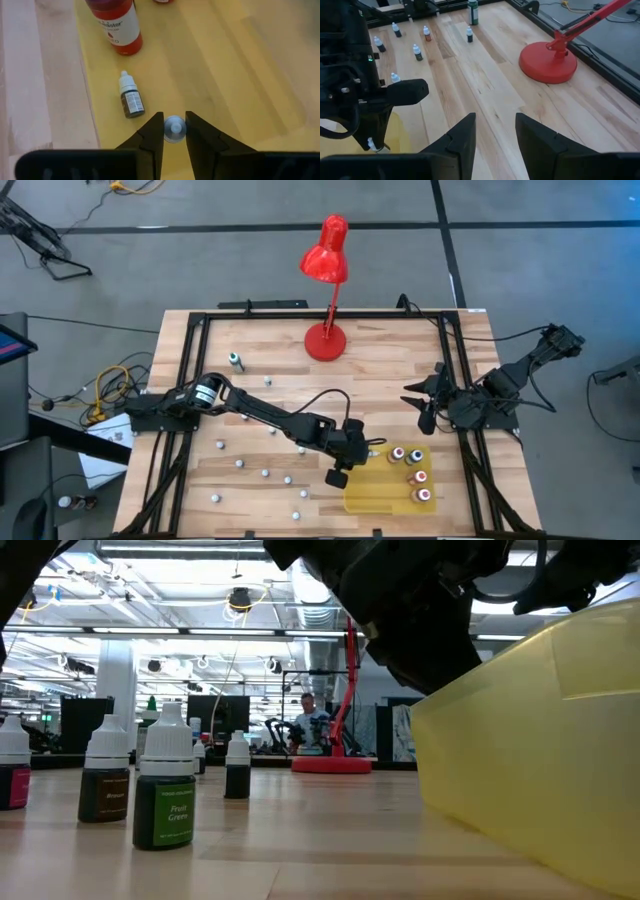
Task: Pick & Place food coloring
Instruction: Put the brown food coloring into the yellow bin
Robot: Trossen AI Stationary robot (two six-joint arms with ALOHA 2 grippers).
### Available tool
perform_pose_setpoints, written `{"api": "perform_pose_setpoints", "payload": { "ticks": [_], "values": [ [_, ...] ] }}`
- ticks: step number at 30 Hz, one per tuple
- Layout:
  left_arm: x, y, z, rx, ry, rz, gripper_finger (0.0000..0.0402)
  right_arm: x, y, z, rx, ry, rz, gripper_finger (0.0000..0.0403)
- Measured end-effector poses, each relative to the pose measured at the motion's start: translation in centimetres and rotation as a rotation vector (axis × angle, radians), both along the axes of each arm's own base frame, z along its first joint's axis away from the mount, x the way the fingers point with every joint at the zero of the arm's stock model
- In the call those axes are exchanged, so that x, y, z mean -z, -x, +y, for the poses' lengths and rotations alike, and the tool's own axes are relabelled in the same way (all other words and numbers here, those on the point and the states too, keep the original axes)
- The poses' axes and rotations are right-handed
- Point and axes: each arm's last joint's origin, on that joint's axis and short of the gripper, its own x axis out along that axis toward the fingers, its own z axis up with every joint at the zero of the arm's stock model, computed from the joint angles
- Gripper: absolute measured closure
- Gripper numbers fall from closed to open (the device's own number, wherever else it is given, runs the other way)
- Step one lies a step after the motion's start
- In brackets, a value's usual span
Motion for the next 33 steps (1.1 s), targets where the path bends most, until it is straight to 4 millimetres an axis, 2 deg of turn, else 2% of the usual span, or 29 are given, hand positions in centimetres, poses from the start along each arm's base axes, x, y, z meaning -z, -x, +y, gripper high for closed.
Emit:
{"api": "perform_pose_setpoints", "payload": {
  "ticks": [7, 21, 33],
  "values": [
    [2.3, -0.6, -0.2, 0.003, 0.026, 0.029, 0.034, -0.1, 0.0, 0.0, 0.0, -0.002, -0.003, 0.0274],
    [2.4, -0.9, 0.5, -0.052, 0.054, 0.033, 0.0338, -0.1, -0.1, 0.0, 0.001, -0.009, -0.014, 0.0274],
    [2.3, -1.0, 0.4, -0.07, 0.084, 0.017, 0.0268, -0.1, -0.1, 0.0, 0.001, -0.009, -0.014, 0.0274]
  ]
}}
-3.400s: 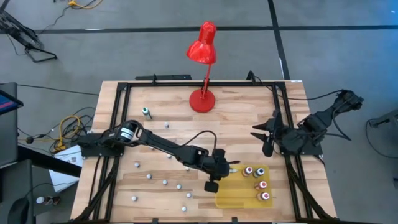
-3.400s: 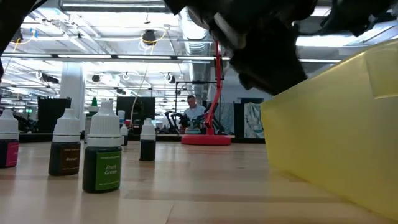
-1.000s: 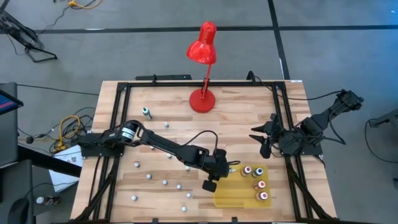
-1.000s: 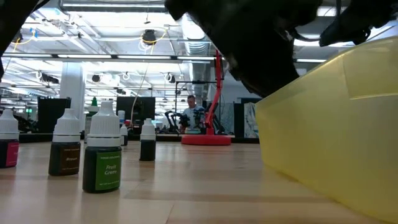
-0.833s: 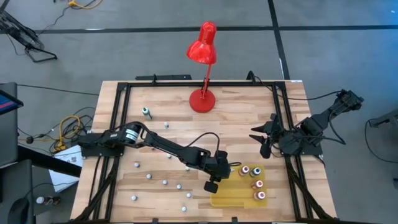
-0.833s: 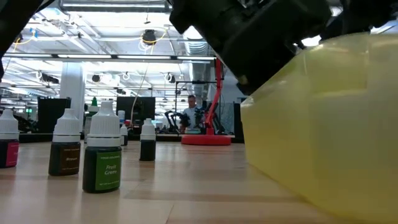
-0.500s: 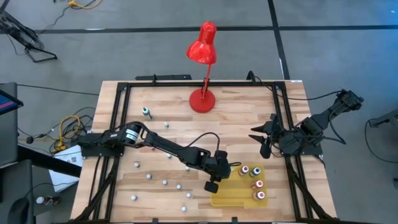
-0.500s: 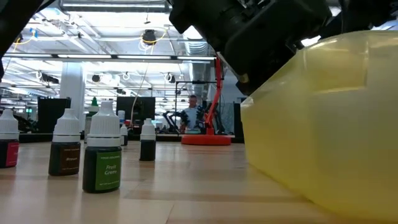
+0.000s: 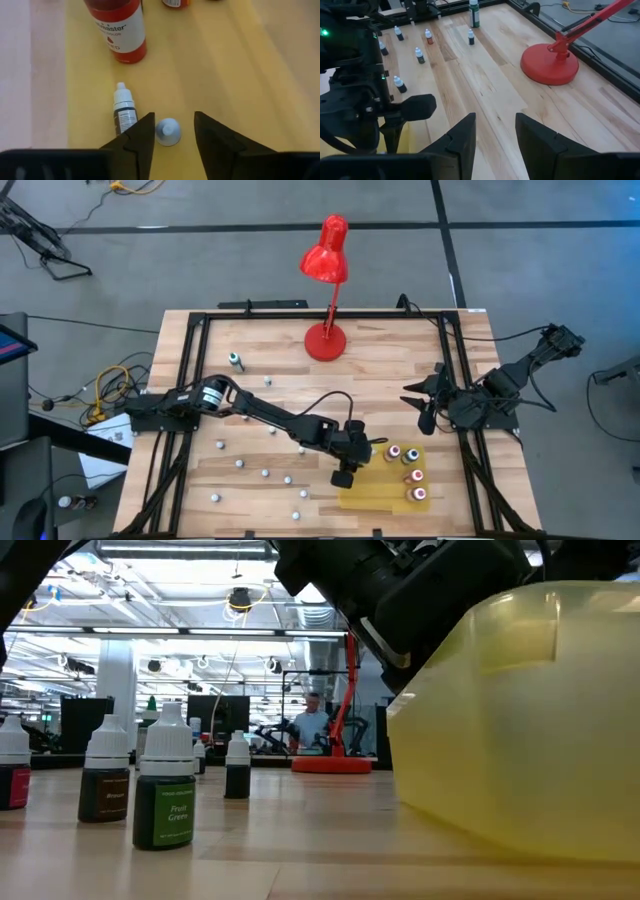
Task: Pick & Place food coloring
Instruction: Put the brown food coloring into the yellow bin
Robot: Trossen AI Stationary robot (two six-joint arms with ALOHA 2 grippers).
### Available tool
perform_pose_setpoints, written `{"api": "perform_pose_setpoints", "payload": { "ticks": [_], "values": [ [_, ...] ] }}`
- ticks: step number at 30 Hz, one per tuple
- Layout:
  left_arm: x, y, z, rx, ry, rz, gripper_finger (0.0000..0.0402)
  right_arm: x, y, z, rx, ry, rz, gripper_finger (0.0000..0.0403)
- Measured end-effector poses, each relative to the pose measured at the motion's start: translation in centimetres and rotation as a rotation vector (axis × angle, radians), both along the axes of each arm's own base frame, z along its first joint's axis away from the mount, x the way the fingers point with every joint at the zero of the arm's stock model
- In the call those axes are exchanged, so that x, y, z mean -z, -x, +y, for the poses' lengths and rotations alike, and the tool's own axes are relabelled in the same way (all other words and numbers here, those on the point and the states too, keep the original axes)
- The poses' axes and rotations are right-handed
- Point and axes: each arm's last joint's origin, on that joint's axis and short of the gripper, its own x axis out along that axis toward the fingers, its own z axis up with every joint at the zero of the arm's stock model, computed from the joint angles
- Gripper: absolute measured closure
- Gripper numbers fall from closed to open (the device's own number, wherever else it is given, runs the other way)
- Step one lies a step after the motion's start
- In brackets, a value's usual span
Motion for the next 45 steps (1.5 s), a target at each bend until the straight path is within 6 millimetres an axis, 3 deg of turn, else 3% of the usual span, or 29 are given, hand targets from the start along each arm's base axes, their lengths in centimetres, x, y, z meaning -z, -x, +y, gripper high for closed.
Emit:
{"api": "perform_pose_setpoints", "payload": {
  "ticks": [8, 18, 24, 28, 36, 39, 45],
  "values": [
    [-1.2, -0.1, -0.7, 0.014, 0.003, 0.033, 0.0241, 0.0, 0.0, 0.0, 0.0, 0.0, 0.0, 0.0274],
    [-5.1, 0.5, -0.8, 0.015, -0.052, 0.207, 0.0237, 0.0, 0.0, 0.0, 0.0, 0.001, 0.001, 0.0274],
    [-7.7, 2.9, -0.3, -0.027, -0.096, 0.268, 0.0237, 0.0, 0.0, 0.0, 0.0, 0.001, 0.001, 0.0274],
    [-9.0, 5.8, -0.4, -0.127, -0.147, 0.257, 0.0237, 0.0, 0.0, 0.0, 0.0, 0.0, 0.001, 0.0274],
    [-5.6, 12.8, 0.6, -0.341, -0.072, 0.293, 0.0237, 0.0, 0.0, 0.0, 0.0, 0.001, 0.001, 0.0274],
    [-4.6, 14.0, 1.0, -0.38, 0.004, 0.266, 0.0237, 0.0, 0.0, 0.0, 0.0, 0.001, 0.001, 0.0274],
    [-2.6, 15.1, 0.6, -0.368, -0.005, 0.288, 0.0237, 0.0, 0.0, 0.0, 0.0, 0.0, 0.0, 0.0274]
  ]
}}
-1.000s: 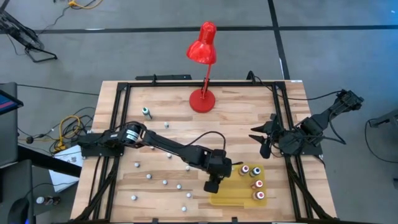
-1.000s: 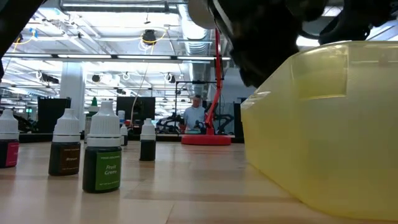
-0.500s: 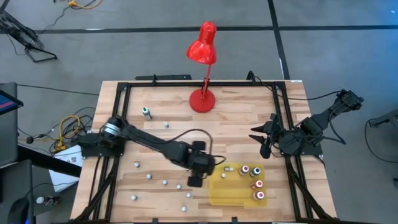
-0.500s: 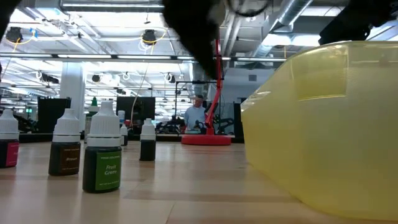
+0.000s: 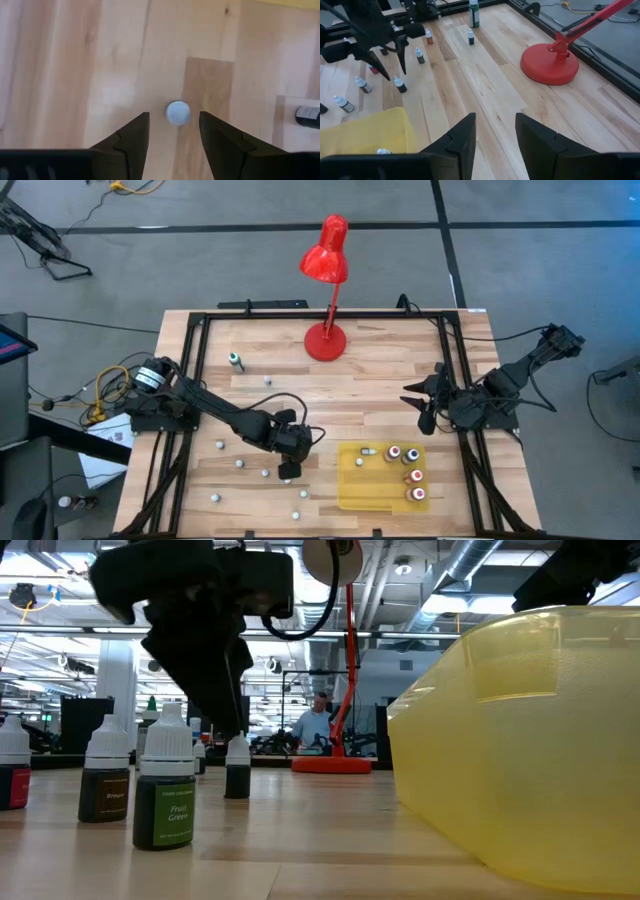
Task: Pick & Place food coloring
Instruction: Put the brown food coloring into the yellow bin
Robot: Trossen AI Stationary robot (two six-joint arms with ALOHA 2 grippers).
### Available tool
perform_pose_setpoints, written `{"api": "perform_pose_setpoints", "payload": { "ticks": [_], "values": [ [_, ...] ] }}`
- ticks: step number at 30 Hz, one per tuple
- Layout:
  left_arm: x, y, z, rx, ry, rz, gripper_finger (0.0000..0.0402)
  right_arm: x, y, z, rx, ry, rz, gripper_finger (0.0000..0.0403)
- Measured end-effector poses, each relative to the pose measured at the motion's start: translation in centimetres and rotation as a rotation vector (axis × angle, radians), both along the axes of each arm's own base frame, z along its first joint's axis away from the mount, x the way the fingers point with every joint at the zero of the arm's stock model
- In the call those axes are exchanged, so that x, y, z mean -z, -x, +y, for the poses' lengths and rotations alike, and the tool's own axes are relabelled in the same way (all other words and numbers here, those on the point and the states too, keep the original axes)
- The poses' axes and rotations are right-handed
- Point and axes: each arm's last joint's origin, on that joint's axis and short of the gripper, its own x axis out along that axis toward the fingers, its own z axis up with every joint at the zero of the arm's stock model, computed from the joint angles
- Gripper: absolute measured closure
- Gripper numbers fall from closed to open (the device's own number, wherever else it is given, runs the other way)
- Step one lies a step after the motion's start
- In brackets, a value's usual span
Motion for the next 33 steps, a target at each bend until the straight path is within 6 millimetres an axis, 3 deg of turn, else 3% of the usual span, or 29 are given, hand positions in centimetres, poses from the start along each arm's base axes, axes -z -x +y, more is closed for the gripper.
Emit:
{"api": "perform_pose_setpoints", "payload": {
  "ticks": [13, 18, 25, 33],
  "values": [
    [1.8, 0.4, -0.3, 0.03, 0.003, -0.076, 0.0243, 0.0, 0.0, 0.0, 0.0, -0.001, -0.001, 0.0274],
    [1.9, 0.4, -0.4, 0.034, 0.016, -0.097, 0.028, 0.0, 0.0, 0.0, 0.0, -0.002, -0.003, 0.0274],
    [1.9, 0.3, -0.4, 0.041, 0.02, -0.102, 0.0365, 0.0, 0.0, 0.0, 0.0, -0.001, -0.002, 0.0274],
    [1.8, 0.3, -0.5, 0.06, 0.042, -0.102, 0.0366, 0.0, 0.0, 0.0, 0.0, -0.001, -0.002, 0.0274]
  ]
}}
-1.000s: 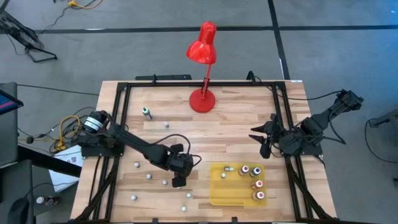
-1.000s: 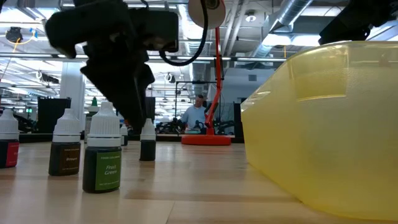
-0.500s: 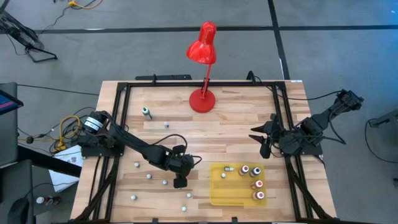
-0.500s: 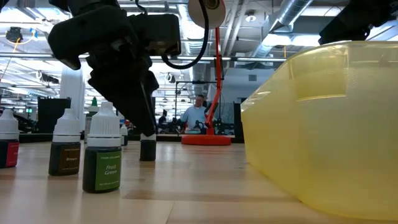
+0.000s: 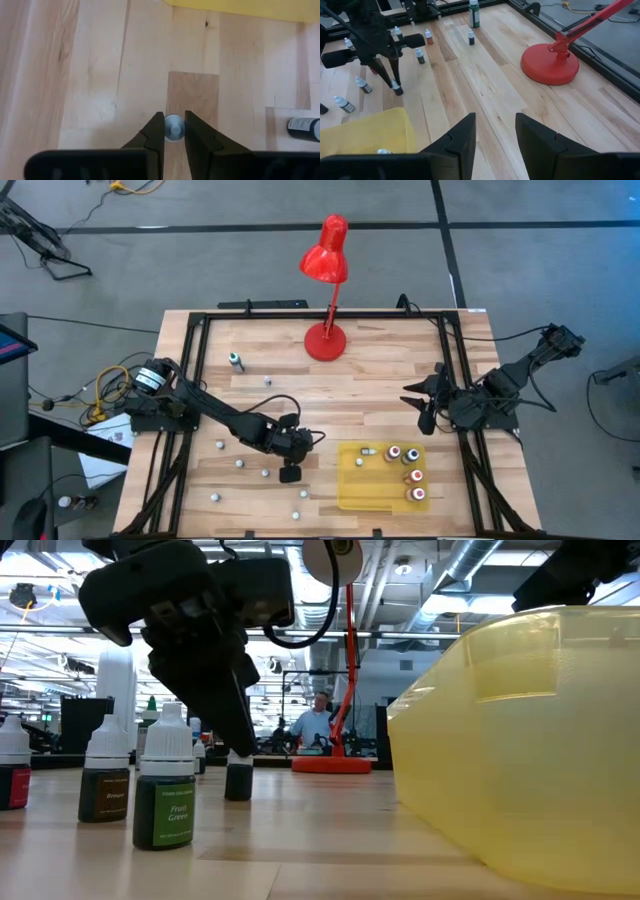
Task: Pick & Place food coloring
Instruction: Put the brown food coloring into the yellow bin
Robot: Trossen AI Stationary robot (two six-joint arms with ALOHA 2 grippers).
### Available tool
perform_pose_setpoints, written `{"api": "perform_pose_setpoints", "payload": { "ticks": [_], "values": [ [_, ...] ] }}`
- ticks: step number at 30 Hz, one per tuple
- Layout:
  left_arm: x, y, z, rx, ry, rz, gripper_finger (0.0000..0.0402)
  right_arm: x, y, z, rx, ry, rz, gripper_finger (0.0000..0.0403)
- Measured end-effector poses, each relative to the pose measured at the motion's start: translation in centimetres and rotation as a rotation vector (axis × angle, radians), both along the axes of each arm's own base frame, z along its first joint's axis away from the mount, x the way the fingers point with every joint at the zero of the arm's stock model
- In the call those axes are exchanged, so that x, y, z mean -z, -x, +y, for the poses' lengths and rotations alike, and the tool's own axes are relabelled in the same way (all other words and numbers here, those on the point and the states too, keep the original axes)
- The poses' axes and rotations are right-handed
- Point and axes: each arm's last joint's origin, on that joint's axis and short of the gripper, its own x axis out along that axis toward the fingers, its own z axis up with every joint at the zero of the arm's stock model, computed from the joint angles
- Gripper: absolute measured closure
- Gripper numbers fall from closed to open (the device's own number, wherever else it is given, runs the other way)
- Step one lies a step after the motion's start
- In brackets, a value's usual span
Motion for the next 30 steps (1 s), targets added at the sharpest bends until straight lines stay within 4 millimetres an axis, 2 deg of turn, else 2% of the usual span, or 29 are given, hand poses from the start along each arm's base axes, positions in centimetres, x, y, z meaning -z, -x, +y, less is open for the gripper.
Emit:
{"api": "perform_pose_setpoints", "payload": {
  "ticks": [8, 13, 18, 25, 30],
  "values": [
    [-2.3, -1.1, -0.2, 0.056, -0.076, -0.016, 0.0363, 0.0, 0.0, 0.0, 0.0, 0.0, 0.0, 0.0274],
    [-5.3, -2.6, -0.4, 0.083, -0.145, -0.105, 0.0359, 0.0, 0.0, 0.0, 0.0, 0.0, 0.0, 0.0274],
    [-7.5, -3.9, 0.0, 0.07, -0.123, -0.185, 0.0358, 0.0, 0.0, 0.0, 0.0, 0.0, 0.0, 0.0274],
    [-7.3, -5.1, 0.3, 0.092, -0.099, -0.228, 0.0359, 0.0, 0.0, 0.0, 0.0, 0.0, 0.0, 0.0274],
    [-6.9, -7.3, -0.5, 0.138, -0.137, -0.208, 0.0359, 0.0, 0.0, 0.0, 0.0, -0.003, -0.005, 0.0274]
  ]
}}
